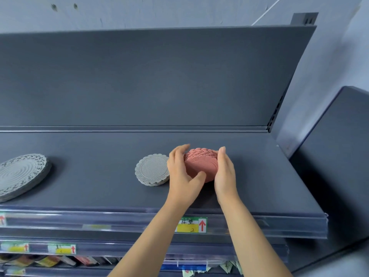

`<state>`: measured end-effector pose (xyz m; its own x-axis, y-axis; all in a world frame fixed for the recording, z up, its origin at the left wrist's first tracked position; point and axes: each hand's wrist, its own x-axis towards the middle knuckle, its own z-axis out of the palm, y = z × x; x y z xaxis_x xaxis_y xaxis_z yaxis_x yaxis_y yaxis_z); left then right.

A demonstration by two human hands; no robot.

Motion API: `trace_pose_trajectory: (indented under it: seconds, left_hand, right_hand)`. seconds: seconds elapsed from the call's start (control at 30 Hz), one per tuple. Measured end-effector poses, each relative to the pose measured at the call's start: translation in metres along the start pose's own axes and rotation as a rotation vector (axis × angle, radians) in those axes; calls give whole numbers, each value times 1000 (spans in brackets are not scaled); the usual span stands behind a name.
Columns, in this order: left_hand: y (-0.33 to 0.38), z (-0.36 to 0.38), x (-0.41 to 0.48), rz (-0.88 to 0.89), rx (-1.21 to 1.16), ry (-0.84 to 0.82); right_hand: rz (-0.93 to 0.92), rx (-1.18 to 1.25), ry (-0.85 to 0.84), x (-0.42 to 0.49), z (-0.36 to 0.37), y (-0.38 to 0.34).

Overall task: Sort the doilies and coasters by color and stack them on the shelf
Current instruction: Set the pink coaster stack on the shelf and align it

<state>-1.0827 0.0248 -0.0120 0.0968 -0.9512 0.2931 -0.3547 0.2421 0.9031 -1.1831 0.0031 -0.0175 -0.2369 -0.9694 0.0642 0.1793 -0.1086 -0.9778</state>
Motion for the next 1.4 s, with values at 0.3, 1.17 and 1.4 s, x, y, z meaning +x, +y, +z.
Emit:
trace_pose_trajectory:
  seconds: [0.3,1.17,1.4]
  left_hand:
    - [-3,4,1,-28,73,-107]
    - [-1,-8,70,4,460,-275]
    - [-12,-7,118,-44,727,-417]
  right_hand:
    - [-38,-121,-20,-3,0,-2]
    - [60,-327,-40,52,7,-9]
    - [-87,-1146,-137,94,13,4]
